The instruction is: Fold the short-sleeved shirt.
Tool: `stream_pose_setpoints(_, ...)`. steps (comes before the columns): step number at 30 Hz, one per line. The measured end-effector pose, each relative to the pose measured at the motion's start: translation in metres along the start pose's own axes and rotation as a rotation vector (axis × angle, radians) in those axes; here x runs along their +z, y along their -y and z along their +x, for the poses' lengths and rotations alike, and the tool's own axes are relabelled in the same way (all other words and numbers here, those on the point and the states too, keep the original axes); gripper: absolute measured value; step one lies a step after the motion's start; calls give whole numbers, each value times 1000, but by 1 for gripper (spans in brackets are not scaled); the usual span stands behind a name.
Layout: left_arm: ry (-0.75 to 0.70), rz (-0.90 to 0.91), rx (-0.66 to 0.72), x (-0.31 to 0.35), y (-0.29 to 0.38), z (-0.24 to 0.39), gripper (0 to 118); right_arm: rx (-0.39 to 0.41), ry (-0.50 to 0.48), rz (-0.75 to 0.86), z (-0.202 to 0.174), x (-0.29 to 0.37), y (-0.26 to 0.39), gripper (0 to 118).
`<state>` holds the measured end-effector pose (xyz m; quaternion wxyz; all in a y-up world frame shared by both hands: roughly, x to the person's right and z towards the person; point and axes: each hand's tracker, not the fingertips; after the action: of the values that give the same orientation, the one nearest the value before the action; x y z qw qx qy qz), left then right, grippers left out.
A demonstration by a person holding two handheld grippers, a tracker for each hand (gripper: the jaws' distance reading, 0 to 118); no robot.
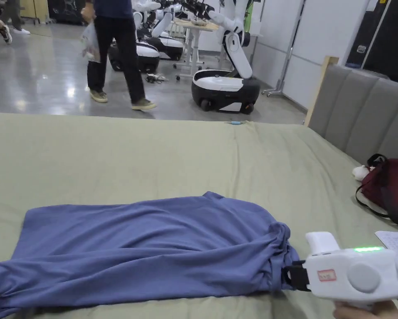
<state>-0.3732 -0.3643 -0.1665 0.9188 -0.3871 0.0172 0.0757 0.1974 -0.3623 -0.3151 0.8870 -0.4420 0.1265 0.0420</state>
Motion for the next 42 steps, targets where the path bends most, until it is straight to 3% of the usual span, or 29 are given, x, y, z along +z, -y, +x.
stream_pose_setpoints(11,33,-22,81,57,49,-17,3,-68,-4,-16,15,56,73,12)
stream_pose_setpoints(20,9,-58,73,34,69,-11,6,-35,28,-57,10,30,79,16)
stream_pose_setpoints(21,5,-46,61,36,70,-12,13,-20,24,-48,9,32,80,28)
stream_pose_setpoints(22,-1,-35,52,38,69,-11,30,-13,27,-41,8,36,80,46)
stream_pose_setpoints(23,-17,-27,41,43,67,-10,70,-8,47,-23,6,42,80,72)
stream_pose_setpoints(24,-19,-7,35,49,66,-10,97,-24,68,40,6,53,81,79)
stream_pose_setpoints(25,-16,13,28,57,66,-11,105,-39,59,100,4,66,82,79)
stream_pose_setpoints(28,-3,95,51,84,62,-9,105,-63,17,251,-7,114,89,79)
stream_pose_setpoints(30,0,141,59,101,63,-6,104,-56,-1,325,-24,141,98,79)
stream_pose_setpoints(31,6,148,62,106,64,-4,98,-55,-5,342,-29,150,101,74)
stream_pose_setpoints(32,14,158,68,111,65,-2,71,-54,-7,328,-36,156,106,50)
stream_pose_setpoints(33,36,179,68,113,65,1,59,-46,-28,332,-42,159,109,50)
stream_pose_setpoints(35,34,210,63,112,62,5,32,-33,-51,355,-56,160,117,30)
stream_pose_setpoints(36,-24,228,61,110,60,6,0,-37,-35,355,-61,159,122,2)
stream_pose_setpoints(38,-10,211,40,100,47,9,0,-11,-92,289,-67,155,121,2)
stream_pose_setpoints(42,-7,227,34,72,10,7,0,0,-106,306,-73,150,122,2)
